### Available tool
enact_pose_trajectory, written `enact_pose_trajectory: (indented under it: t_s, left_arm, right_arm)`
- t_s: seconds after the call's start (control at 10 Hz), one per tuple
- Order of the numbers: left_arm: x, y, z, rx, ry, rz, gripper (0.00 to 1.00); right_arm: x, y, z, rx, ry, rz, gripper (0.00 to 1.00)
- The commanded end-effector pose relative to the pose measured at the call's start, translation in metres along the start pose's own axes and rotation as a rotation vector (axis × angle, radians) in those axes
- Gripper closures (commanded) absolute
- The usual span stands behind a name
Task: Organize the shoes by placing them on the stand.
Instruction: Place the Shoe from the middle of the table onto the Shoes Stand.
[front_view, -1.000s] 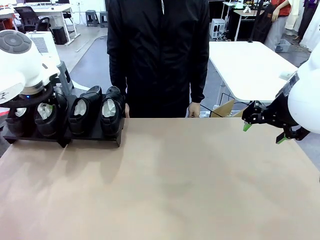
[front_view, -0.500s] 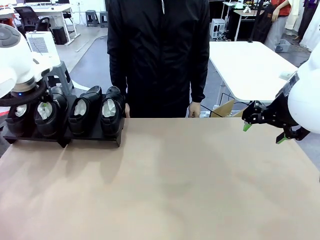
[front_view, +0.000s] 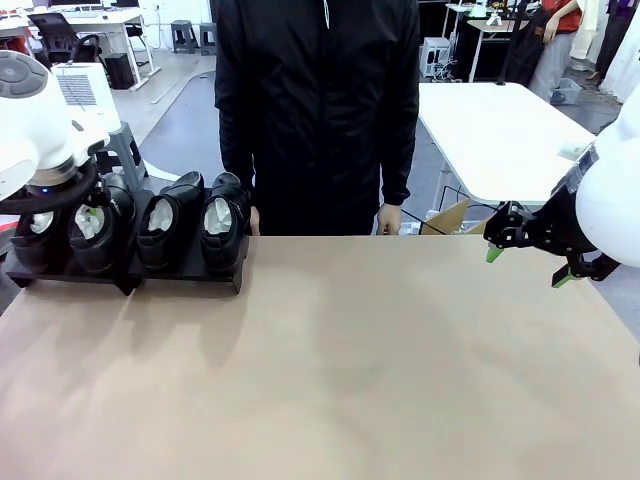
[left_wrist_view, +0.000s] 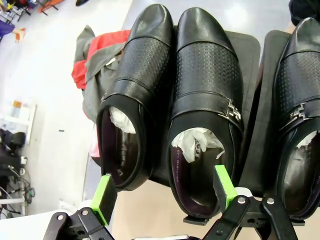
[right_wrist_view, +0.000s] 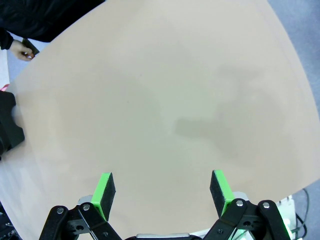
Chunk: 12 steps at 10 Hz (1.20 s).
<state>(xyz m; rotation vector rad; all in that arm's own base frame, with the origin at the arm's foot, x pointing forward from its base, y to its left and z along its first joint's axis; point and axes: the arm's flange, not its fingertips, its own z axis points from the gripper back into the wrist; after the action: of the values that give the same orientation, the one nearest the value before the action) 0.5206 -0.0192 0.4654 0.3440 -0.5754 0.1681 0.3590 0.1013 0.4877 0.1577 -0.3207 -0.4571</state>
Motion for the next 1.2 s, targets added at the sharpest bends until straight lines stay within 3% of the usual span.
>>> enact_pose_trajectory:
  t_s: [0.0,1.1]
  left_arm:
    - [0.0028,0.0004,-0.0006,0.012,-0.008,-0.010,0.00]
    - [0.0028,0.0004,-0.0006,0.012,-0.008,-0.010,0.00]
  right_arm:
    - [-0.0001,-0.0004,0.0001,0.014,0.010,0.007,0.00]
    - [-0.0001,-0.0004,0.0001,0.014,0.010,0.007,0.00]
